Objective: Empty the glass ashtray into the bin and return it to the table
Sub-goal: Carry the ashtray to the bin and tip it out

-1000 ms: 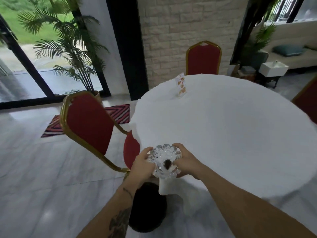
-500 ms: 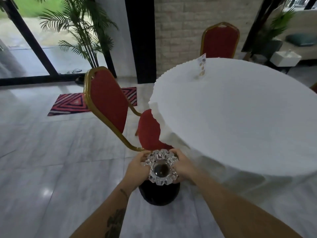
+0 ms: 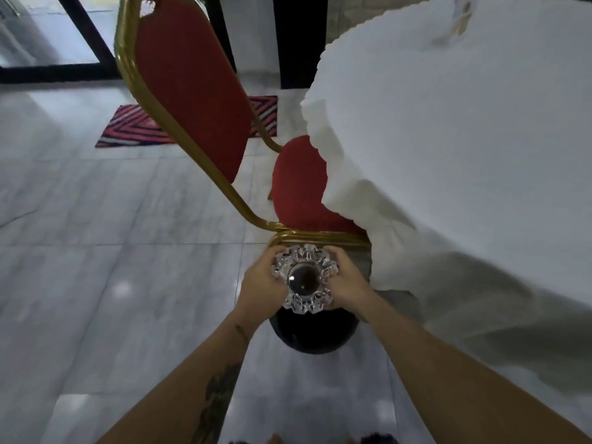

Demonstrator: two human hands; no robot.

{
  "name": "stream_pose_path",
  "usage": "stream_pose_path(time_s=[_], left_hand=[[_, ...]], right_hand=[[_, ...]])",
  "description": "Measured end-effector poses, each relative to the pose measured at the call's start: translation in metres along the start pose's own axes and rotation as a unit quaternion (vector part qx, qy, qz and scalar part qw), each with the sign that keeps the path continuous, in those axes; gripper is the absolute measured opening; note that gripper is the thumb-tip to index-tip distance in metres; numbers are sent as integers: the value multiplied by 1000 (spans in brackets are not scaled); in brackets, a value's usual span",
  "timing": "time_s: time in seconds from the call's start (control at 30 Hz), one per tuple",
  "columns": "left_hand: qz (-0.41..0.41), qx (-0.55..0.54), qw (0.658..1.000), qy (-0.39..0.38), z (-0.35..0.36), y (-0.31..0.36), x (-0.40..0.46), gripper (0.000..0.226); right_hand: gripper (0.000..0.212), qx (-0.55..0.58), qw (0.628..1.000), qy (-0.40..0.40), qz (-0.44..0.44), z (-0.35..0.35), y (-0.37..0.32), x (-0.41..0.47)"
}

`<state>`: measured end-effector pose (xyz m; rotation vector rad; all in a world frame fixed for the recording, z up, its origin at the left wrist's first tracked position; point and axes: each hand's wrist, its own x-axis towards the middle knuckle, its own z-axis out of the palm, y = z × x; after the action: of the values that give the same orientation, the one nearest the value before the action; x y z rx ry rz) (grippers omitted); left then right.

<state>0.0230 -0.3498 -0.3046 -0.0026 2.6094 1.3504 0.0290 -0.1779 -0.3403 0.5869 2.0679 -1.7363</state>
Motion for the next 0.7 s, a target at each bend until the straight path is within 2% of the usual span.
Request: stream_pose_path(time_s=[0.17, 0.4, 0.53, 0.7], left_hand=[[36, 10, 999, 21, 49, -60, 39, 42], [58, 48, 996, 41, 112, -149, 86, 53], [86, 53, 994, 48, 133, -185, 98, 48], [126, 42, 986, 102, 148, -209, 107, 33]], right_hand=[[50, 9, 999, -21, -38, 7, 52, 69], [53, -1, 998, -28, -52, 5, 125, 149], [62, -17, 997, -36, -63, 3, 153, 174], [57, -69, 987, -15, -146, 6, 172, 187]])
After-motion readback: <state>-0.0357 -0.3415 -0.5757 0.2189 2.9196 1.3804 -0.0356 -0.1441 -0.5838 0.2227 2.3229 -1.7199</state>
